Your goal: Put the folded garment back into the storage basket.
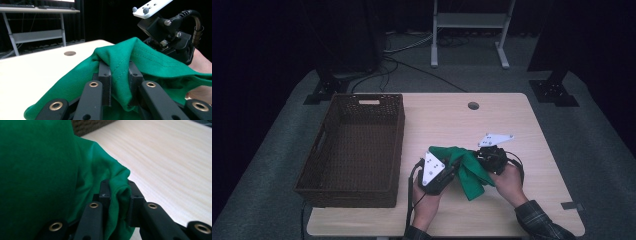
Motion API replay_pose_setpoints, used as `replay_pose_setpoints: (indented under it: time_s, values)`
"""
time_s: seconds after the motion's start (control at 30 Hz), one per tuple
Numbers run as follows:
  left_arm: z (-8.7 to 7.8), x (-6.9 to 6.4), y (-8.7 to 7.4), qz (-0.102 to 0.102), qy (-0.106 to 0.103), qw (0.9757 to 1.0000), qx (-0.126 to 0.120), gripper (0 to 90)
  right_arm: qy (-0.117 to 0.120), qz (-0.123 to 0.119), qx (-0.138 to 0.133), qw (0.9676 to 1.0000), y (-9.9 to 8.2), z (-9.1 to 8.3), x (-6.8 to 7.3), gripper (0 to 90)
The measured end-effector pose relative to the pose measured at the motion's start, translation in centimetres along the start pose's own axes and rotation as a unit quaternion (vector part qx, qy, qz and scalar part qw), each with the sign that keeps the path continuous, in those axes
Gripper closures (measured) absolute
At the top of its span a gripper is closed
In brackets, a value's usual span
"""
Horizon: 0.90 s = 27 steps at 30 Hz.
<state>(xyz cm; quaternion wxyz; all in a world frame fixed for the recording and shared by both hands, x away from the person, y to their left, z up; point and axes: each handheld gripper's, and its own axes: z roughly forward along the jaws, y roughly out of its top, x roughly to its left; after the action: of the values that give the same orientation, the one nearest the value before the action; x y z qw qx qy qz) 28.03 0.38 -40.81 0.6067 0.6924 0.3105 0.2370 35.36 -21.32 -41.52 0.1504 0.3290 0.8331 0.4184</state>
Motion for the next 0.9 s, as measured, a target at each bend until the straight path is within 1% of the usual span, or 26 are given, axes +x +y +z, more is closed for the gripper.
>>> replay_pose_setpoints:
  time_s: [0.13,0.27,0.33,0.4,0.43,0.53,0.6,0.63,0.7,0.77,0.9]
  values:
    - [-0.2,0.6,1.3,0.004,0.001,1.0000,-0.004,78.7,-0.003,-0.004,-0.007,1.0000,1.4,-0.5,0.1,79.1]
    - [-0.4,1.2,2.7,0.012,0.003,0.9999,-0.005,78.7,-0.002,0.007,-0.015,0.9999,2.6,-1.0,0.1,79.1]
    - [-0.6,1.6,3.3,0.013,-0.002,0.9999,-0.006,78.7,-0.004,0.011,-0.018,0.9998,3.2,-1.3,0.2,79.1]
    - [-0.7,1.7,3.9,0.022,-0.001,0.9997,-0.005,78.7,-0.005,0.013,-0.020,0.9997,3.8,-1.6,0.4,79.1]
    - [-0.7,1.8,4.1,0.023,-0.002,0.9997,-0.005,78.6,-0.007,0.013,-0.022,0.9997,4.1,-1.7,0.5,79.0]
    - [-0.8,2.3,4.6,0.018,-0.004,0.9998,-0.004,78.6,-0.013,0.010,-0.020,0.9997,4.8,-1.8,0.8,79.1]
    - [-1.0,2.6,4.9,0.021,-0.003,0.9998,-0.003,78.6,-0.014,0.011,-0.019,0.9997,5.2,-1.8,1.0,79.0]
    - [-1.1,2.7,5.0,0.018,-0.003,0.9998,-0.004,78.6,-0.015,0.010,-0.020,0.9996,5.4,-1.8,1.1,79.1]
    - [-1.4,3.0,5.2,0.020,-0.004,0.9998,-0.004,78.7,-0.017,0.012,-0.022,0.9995,5.8,-1.9,1.3,79.1]
    - [-1.7,3.3,5.5,0.021,-0.003,0.9998,-0.004,78.6,-0.019,0.009,-0.024,0.9995,6.3,-1.9,1.7,79.0]
    - [-2.4,4.3,6.1,0.017,-0.003,0.9998,-0.007,78.7,-0.025,0.003,-0.026,0.9993,7.4,-1.7,2.5,79.0]
